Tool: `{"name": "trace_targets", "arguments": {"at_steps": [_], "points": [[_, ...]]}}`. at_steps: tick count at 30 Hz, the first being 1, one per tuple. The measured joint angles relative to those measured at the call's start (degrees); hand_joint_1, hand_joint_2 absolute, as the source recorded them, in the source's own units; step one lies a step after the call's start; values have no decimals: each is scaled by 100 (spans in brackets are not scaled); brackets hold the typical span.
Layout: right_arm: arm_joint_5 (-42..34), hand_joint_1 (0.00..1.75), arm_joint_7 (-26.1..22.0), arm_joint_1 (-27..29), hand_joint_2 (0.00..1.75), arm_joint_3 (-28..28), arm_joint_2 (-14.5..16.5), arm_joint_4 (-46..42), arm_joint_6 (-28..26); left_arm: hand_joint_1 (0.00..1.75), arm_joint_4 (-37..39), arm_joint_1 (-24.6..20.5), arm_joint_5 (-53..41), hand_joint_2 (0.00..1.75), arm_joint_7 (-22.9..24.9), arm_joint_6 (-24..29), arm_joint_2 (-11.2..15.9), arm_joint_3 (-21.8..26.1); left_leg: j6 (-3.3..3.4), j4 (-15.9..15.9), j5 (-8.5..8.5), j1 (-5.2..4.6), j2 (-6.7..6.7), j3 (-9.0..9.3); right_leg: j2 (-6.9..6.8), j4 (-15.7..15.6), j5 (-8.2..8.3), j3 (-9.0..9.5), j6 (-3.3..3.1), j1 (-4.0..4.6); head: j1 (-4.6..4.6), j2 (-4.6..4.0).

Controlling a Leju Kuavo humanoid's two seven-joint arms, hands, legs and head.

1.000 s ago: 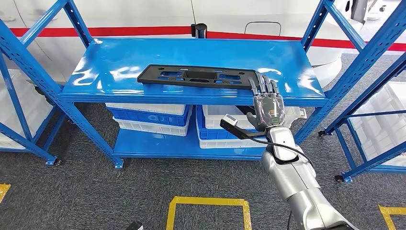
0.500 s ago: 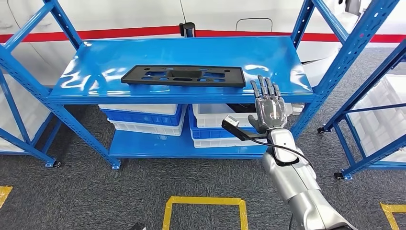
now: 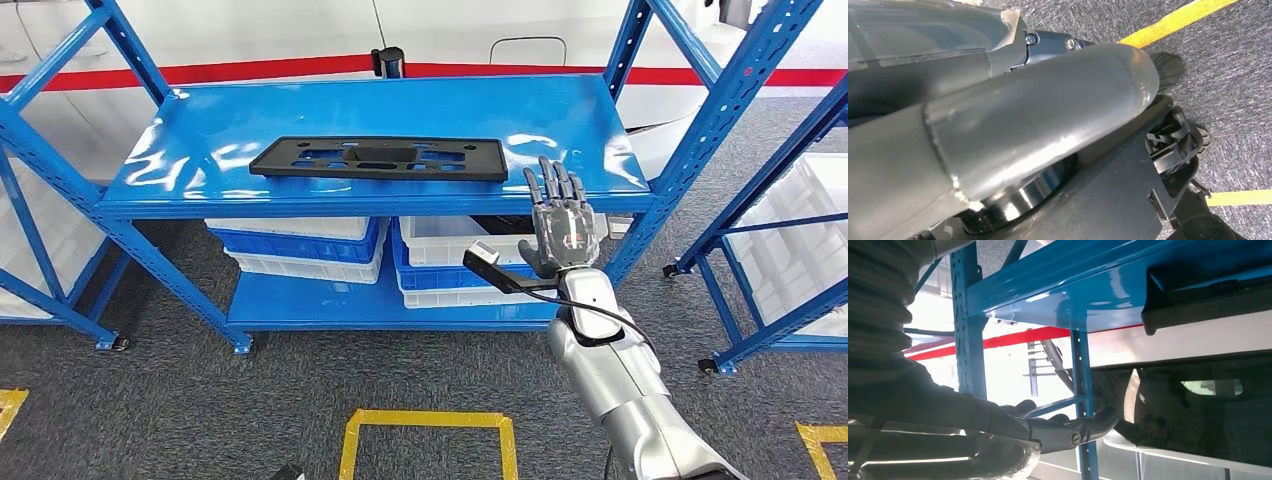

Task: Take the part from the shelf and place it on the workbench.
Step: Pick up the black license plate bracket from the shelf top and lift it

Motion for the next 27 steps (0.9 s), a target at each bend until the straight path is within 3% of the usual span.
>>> {"name": "trace_targets", "arguments": {"at_steps": [4,6,7,8,9,10,11,12,16,21,27], "points": [[2,0,0,-1,175,0,0,-1,-1,0,0,-1,0,0,0,0,0,-1,5,-3,-2,-5,1,0,0,-9,2,4,2,0,0,0],[1,0,0,-2,175,-2,-18,-14,-19,0,0,-2,1,0,-2,-1,-14,-1,7,-194,84,10,35,115,-27,29,-38,-15,10,38,15,0],[1,0,-1,4,175,-3,-30,-19,-31,0,0,-2,2,0,-3,-1,-21,-1,4,-289,128,19,53,171,-42,316,-170,-152,6,56,28,0],[-2,0,-1,17,175,-3,-50,-17,-43,0,0,4,5,0,-4,-13,-32,-1,-30,-343,150,38,65,211,-58,466,-203,-231,72,54,44,0],[-4,0,-2,27,175,-2,-60,-13,-49,0,0,4,9,0,-7,-32,-33,-2,-104,-232,91,42,61,158,-51,498,-212,-255,99,40,53,0],[-7,0,-3,48,175,-1,-75,-9,-55,0,0,6,10,0,-15,-63,-30,-3,-194,-117,22,47,51,98,-45,496,-192,-259,108,12,55,0],[-13,0,-2,61,175,-1,-87,-7,-60,0,0,10,9,0,-25,-98,-26,-6,-266,-12,-37,52,38,45,-35,249,-73,-150,120,-12,48,0],[-17,0,-1,69,175,-1,-91,-10,-64,0,0,8,2,0,-34,-128,-20,-10,-299,48,-69,49,31,9,-21,141,-55,-100,61,-13,31,0],[-24,0,4,91,175,-2,-97,-11,-68,0,0,9,-11,0,-61,-185,-17,-37,-234,-17,-29,53,27,40,-5,145,-51,-105,32,3,-3,0],[-24,0,6,94,175,-2,-102,-11,-68,0,0,10,-13,0,-78,-195,-17,-44,-229,-42,-19,55,32,54,-7,148,-58,-105,20,44,-1,0],[-24,0,11,94,175,-2,-111,-11,-72,0,0,11,-13,0,-79,-166,-22,-47,-359,-37,-26,45,39,43,-12,148,-59,-105,18,50,3,0]]}}
